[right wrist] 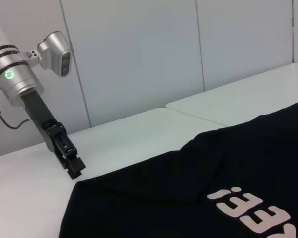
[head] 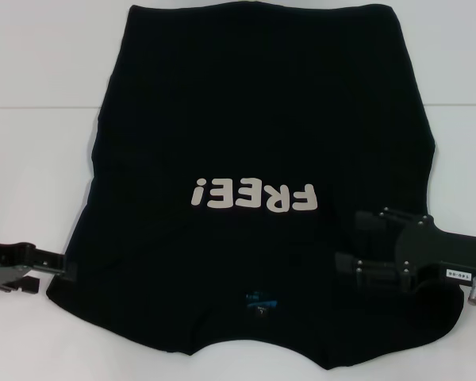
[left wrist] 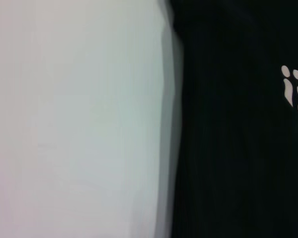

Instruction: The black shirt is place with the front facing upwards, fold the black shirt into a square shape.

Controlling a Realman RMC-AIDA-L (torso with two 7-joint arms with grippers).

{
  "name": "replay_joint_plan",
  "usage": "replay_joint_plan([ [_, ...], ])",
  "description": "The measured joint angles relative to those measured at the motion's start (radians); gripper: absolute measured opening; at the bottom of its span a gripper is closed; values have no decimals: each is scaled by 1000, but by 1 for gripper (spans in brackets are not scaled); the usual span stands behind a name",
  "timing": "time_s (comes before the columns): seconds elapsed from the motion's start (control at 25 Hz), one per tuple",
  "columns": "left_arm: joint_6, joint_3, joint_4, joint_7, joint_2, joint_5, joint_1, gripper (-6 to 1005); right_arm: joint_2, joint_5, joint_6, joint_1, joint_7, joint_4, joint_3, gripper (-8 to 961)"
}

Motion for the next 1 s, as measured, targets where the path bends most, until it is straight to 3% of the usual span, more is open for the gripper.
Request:
replay_joint_plan([
  [0.64, -52, 9, -60, 11, -17, -2, -14, 826, 4, -20, -1, -4, 0, 0, -2, 890],
  [1.0, -43, 11, -61, 17, -39, -6, -35, 820, 4, -21, -1, -5, 0, 0, -1, 889],
])
